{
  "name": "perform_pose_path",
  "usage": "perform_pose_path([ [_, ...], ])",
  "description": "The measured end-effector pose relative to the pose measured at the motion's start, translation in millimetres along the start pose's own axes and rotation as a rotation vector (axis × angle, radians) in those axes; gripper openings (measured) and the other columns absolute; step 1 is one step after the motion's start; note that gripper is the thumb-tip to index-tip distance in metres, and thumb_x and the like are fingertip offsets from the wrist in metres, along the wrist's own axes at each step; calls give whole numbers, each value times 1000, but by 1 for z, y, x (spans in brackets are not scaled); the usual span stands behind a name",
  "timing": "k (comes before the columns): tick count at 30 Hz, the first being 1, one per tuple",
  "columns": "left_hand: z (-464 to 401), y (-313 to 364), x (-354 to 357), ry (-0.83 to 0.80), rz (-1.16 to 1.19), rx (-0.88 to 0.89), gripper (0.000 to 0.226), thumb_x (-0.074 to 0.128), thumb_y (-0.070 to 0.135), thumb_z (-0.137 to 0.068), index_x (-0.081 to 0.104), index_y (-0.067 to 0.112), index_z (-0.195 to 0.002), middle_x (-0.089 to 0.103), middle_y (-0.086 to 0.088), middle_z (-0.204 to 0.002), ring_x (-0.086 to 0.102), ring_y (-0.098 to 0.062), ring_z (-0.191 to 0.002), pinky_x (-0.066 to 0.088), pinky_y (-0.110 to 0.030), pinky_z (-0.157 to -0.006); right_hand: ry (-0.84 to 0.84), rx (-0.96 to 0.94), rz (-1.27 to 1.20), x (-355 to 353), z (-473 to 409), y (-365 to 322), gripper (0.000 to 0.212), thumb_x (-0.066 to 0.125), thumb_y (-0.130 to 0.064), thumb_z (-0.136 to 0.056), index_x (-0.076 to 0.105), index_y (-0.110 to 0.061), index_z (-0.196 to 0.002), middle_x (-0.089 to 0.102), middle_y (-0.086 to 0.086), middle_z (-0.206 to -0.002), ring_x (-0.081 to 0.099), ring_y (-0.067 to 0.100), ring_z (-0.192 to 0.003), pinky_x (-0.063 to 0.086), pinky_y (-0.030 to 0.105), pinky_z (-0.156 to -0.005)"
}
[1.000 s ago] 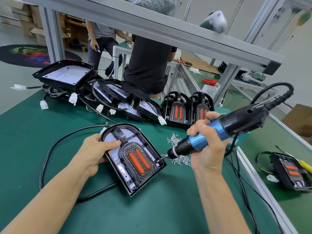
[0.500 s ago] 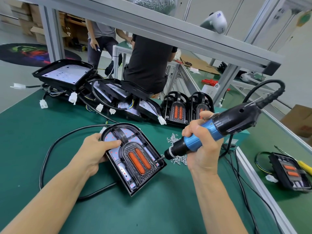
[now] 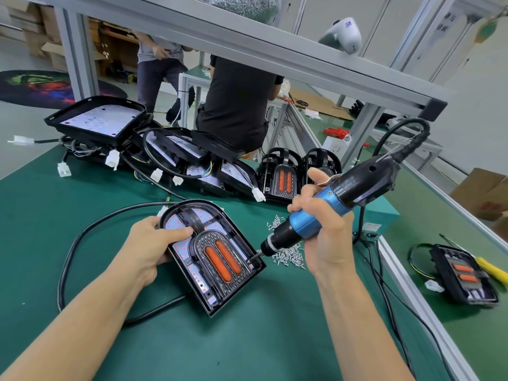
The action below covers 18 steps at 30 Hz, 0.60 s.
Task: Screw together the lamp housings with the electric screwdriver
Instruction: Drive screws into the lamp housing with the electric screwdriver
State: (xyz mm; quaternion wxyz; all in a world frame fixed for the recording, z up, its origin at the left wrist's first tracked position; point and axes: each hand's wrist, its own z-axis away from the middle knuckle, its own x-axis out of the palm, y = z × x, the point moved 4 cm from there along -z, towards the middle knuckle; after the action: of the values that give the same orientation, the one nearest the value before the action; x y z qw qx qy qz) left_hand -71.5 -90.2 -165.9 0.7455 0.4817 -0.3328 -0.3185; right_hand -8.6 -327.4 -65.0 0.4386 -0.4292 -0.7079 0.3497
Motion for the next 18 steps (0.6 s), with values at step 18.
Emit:
perform_pose_path([
  [18, -6, -2, -1, 13, -12, -52, 20, 70, -7, -76, 58, 7, -85, 66, -11, -77, 63, -12, -43, 51, -22, -40, -237, -70, -67, 9, 3, 3, 36, 53, 7, -66, 56, -28, -73, 50, -3, -64, 44, 18, -59, 41, 29, -61],
])
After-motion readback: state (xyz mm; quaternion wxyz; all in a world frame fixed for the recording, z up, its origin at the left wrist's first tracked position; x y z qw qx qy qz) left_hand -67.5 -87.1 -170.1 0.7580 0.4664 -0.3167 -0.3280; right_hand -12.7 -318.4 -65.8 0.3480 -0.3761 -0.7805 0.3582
